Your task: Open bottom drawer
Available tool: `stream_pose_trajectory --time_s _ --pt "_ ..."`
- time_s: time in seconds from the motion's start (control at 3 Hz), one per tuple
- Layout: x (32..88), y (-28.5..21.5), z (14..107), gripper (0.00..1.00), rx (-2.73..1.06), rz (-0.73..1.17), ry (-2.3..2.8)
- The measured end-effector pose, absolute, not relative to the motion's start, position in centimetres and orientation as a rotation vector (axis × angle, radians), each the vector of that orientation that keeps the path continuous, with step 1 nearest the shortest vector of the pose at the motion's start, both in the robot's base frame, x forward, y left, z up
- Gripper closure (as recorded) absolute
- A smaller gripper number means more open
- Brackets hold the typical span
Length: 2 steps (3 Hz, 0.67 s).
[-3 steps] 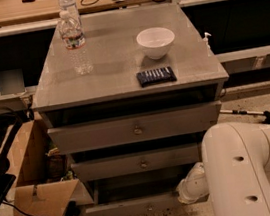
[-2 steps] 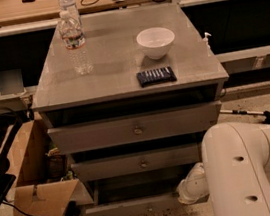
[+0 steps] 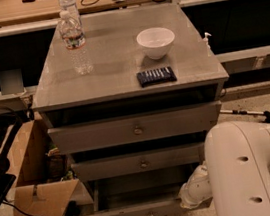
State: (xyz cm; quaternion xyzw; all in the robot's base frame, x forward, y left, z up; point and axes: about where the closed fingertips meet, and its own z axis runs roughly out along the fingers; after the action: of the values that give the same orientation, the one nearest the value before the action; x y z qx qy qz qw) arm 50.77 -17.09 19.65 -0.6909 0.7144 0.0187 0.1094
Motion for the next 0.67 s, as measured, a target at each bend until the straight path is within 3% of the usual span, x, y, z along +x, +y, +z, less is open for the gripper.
stream_pose_trajectory --time_s 0.33,0.67 --pt "47.40 -17.18 19.82 1.00 -2.058 0.111 2.137" --pt "47.39 -17.17 19.81 1.00 -2.059 0.111 2.137"
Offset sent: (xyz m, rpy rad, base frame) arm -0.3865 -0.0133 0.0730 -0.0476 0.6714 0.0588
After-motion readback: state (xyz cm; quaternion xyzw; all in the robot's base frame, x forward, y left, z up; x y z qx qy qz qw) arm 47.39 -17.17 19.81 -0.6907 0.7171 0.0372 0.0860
